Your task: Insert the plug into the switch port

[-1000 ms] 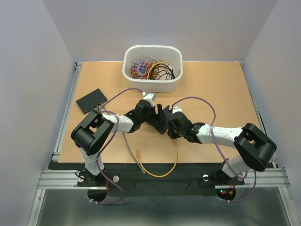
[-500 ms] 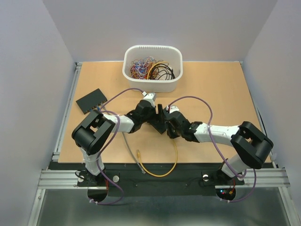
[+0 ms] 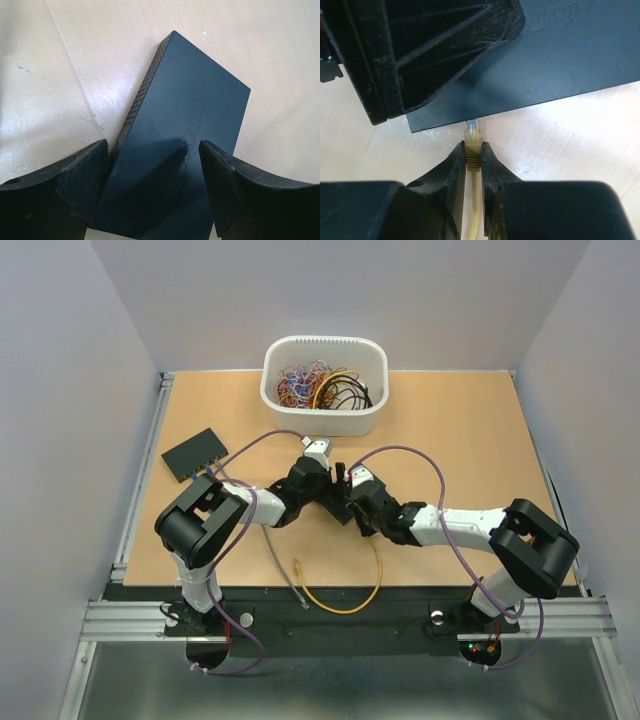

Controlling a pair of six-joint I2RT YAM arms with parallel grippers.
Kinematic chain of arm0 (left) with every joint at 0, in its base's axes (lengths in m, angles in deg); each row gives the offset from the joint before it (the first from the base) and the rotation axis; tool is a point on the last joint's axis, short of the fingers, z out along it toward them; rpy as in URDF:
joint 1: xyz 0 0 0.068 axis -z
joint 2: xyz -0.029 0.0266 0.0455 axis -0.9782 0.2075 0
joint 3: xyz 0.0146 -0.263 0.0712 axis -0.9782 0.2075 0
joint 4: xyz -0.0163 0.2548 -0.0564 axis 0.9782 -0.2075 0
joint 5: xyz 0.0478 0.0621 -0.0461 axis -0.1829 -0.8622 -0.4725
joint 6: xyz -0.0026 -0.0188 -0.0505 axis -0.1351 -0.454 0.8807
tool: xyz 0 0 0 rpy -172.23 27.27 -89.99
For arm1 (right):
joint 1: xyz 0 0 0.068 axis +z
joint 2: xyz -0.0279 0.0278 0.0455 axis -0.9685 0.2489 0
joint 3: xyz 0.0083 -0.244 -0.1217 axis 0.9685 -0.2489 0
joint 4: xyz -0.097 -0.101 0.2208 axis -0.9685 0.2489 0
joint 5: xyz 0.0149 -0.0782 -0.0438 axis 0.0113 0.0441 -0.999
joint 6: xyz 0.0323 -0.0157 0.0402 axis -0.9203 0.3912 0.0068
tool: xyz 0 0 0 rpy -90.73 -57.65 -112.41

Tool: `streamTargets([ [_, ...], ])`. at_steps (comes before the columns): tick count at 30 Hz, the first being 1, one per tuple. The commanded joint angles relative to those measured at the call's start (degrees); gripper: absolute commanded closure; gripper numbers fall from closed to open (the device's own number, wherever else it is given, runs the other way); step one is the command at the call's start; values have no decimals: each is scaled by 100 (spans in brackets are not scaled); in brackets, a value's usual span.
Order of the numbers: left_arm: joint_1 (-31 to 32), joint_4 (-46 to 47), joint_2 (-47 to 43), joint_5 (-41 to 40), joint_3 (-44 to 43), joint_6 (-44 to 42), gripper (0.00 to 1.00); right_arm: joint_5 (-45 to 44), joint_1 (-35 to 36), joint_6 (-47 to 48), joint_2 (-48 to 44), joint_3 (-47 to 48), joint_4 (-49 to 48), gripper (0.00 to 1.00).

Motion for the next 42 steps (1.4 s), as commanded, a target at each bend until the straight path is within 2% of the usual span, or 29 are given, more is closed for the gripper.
streamTargets([
  [1,306,-236,224,506,240,249,16,-49,87,374,-190,32,-1278,100],
  [16,728,10,251,445,521,372,16,355,87,990,-699,-601,-2649,100],
  [27,939,89,163,269,731,398,17,540,87,1236,-251,-21,-2123,99],
  [33,1071,89,75,58,890,372,17,356,87,1473,-269,190,-2052,99],
  [38,1141,98,163,40,881,354,17,793,87,1930,-321,348,-2104,99],
  [42,1203,133,145,67,890,354,17,1014,87,2167,-400,234,-2508,100],
])
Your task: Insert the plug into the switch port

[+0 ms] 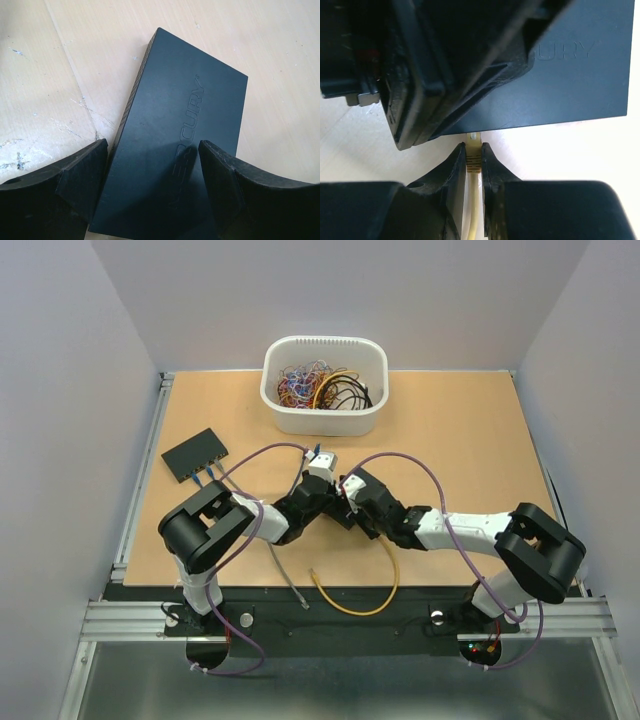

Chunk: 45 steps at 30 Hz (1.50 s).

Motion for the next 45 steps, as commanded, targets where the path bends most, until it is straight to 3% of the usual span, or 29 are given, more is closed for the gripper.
streamTargets([
  [1,571,-835,165,1107,263,468,17,593,81,415,-195,507,-2214,100],
  [16,606,-844,60,1099,315,459,17,286,90,407,-169,297,-2645,99],
  [18,606,-1193,7,933,254,512,18,137,90,328,-204,253,-2602,94],
  [19,606,-1318,-80,871,184,547,18,32,90,258,-239,217,-2540,86],
  [23,598,-1845,-292,529,17,565,17,-223,90,47,-353,42,-2417,68],
  [29,554,-2469,-266,106,-370,512,17,-663,90,-444,-739,-345,-2198,60],
  [36,299,-2821,-353,0,-598,389,17,-1041,90,-893,-1802,-626,-1231,51],
  [40,150,-2901,-503,-27,-607,327,17,-1488,90,-1490,-2532,-811,-607,48],
  [45,-44,-2997,-670,44,-643,301,17,-1956,90,-2905,-3262,-978,323,44],
])
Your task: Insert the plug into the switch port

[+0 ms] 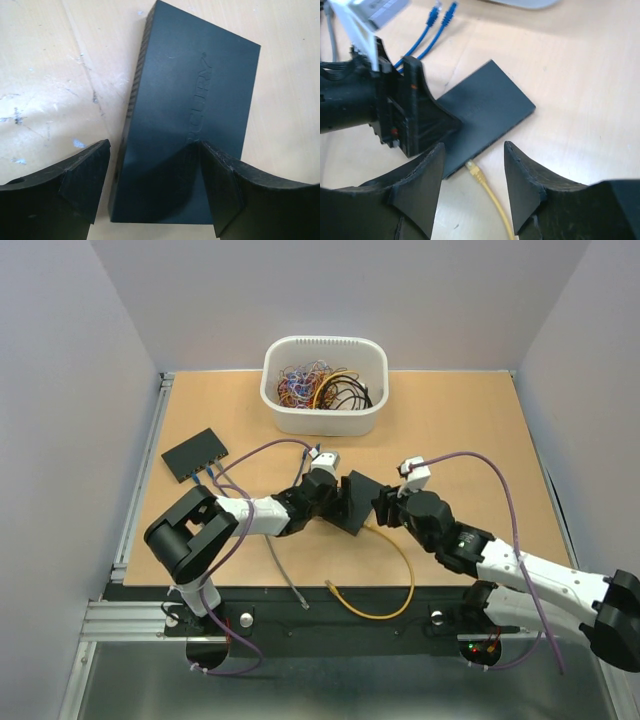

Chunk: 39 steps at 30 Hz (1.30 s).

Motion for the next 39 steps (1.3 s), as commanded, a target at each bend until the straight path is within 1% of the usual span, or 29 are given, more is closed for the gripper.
streamTargets([
  [1,-158,-689,-200,114,-22,-25,17,-443,46,-1260,-316,-110,826,43],
  [2,-175,-707,-270,122,-22,-34,17,-373,46,-1549,-351,-137,914,42],
  [5,-245,-769,-437,149,-4,-60,17,-119,46,-1876,-194,-181,1204,42],
  [6,-272,-777,-481,158,-4,-77,17,-31,46,-1903,7,-155,1274,43],
  [9,-377,-795,-578,228,-4,-104,17,154,46,-1930,394,-85,1371,45],
  [10,-438,-812,-604,237,-4,-121,17,190,46,-1912,656,-23,1389,46],
  [14,-535,-795,-701,316,-13,-183,17,330,37,-1824,1264,135,1442,46],
  [19,-562,-699,-798,421,-31,-271,17,304,37,-1710,1695,293,1442,46],
  [23,-562,-540,-798,544,66,-280,17,269,55,-1588,1862,372,1433,46],
  [26,-562,-391,-754,658,145,-262,17,225,37,-1508,2003,434,1433,48],
  [27,-562,-347,-754,702,163,-254,17,208,37,-1499,2047,460,1424,50],
  [28,-562,-268,-711,859,198,-245,17,216,46,-1482,2161,487,1424,56],
  [31,-536,-127,-631,992,233,-175,18,146,46,-1473,2311,531,1380,68],
  [32,-518,-84,-570,1036,259,-166,18,120,46,-1481,2337,522,1337,73],
  [36,-474,285,-394,1387,365,-52,19,93,46,-1420,2338,487,1231,86],
  [39,-430,453,-262,1494,391,-25,19,128,46,-1315,2303,487,1170,91],
])
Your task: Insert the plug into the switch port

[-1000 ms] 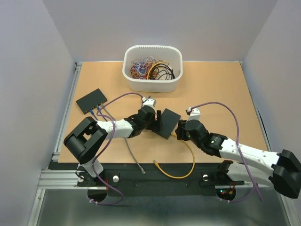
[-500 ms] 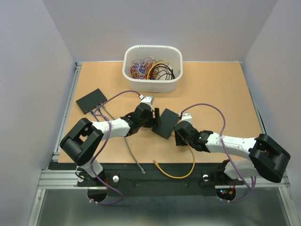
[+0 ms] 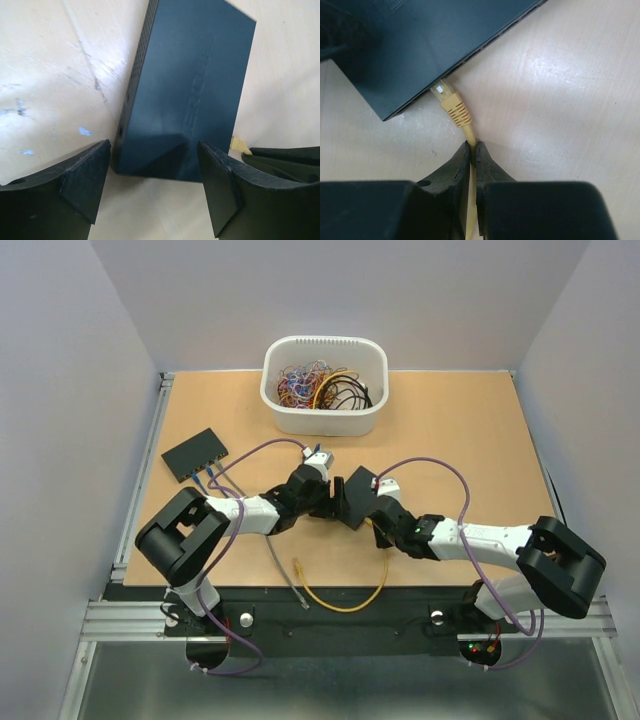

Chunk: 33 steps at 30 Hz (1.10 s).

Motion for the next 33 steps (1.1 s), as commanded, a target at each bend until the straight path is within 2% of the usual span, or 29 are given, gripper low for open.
streamTargets([
  [1,112,547,164,363,98,69,20,-99,11,178,1,94,-260,94],
  [5,173,635,279,381,81,52,20,-81,2,310,1,137,-348,100],
  [16,209,767,419,329,125,-107,20,305,11,1127,-61,409,-805,100],
  [22,305,802,543,469,37,-194,21,1552,11,1936,-17,278,-1955,100],
  [30,499,802,613,618,37,-291,22,1615,11,2560,422,278,-3370,100],
  [33,595,829,666,715,63,-265,23,1624,11,2683,764,488,-3547,100],
])
